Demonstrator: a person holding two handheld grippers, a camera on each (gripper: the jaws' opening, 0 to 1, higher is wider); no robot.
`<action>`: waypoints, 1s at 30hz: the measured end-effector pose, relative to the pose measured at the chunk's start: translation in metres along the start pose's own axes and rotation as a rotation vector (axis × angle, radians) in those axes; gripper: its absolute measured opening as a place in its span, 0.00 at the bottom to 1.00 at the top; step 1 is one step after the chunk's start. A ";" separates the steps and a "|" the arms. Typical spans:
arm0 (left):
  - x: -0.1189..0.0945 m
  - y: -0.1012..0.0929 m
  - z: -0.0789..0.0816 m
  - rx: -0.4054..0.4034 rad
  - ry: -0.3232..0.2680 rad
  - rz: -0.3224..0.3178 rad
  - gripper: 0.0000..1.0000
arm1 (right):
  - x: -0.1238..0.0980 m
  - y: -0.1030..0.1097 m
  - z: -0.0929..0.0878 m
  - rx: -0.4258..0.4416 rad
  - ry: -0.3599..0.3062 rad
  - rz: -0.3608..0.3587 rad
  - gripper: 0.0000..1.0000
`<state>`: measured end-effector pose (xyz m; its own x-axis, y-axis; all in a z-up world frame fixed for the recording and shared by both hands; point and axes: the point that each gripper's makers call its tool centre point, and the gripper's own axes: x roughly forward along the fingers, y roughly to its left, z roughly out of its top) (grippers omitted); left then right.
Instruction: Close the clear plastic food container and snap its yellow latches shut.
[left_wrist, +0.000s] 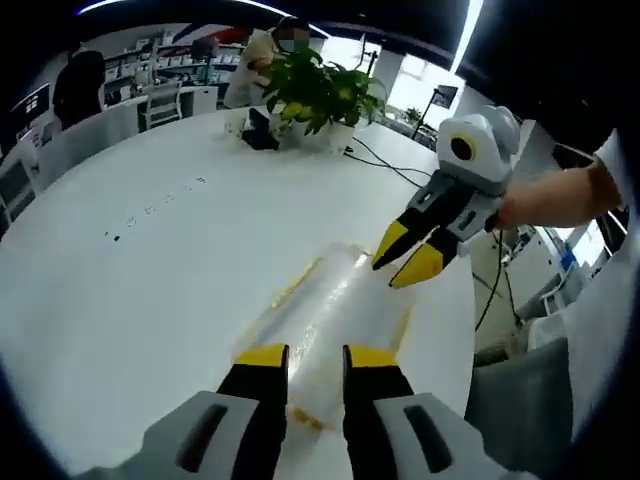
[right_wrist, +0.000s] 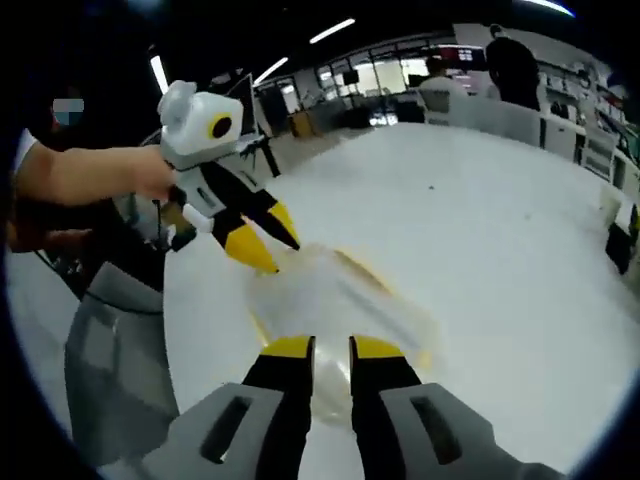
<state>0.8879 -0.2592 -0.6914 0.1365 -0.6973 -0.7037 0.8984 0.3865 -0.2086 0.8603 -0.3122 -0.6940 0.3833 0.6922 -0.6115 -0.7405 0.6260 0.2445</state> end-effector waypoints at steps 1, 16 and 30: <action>0.003 -0.001 0.001 0.002 0.005 -0.002 0.12 | 0.001 0.000 0.000 -0.005 0.002 0.003 0.09; 0.030 -0.008 0.022 0.129 0.010 -0.028 0.14 | 0.008 0.011 -0.009 -0.112 0.041 0.060 0.10; 0.034 0.005 0.031 0.171 0.033 0.008 0.19 | 0.007 0.036 -0.014 -0.323 0.054 0.097 0.18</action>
<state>0.9099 -0.3000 -0.6949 0.1330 -0.6728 -0.7277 0.9557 0.2816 -0.0857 0.8288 -0.2900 -0.7006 0.2793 0.7176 -0.6380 -0.9118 0.4064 0.0579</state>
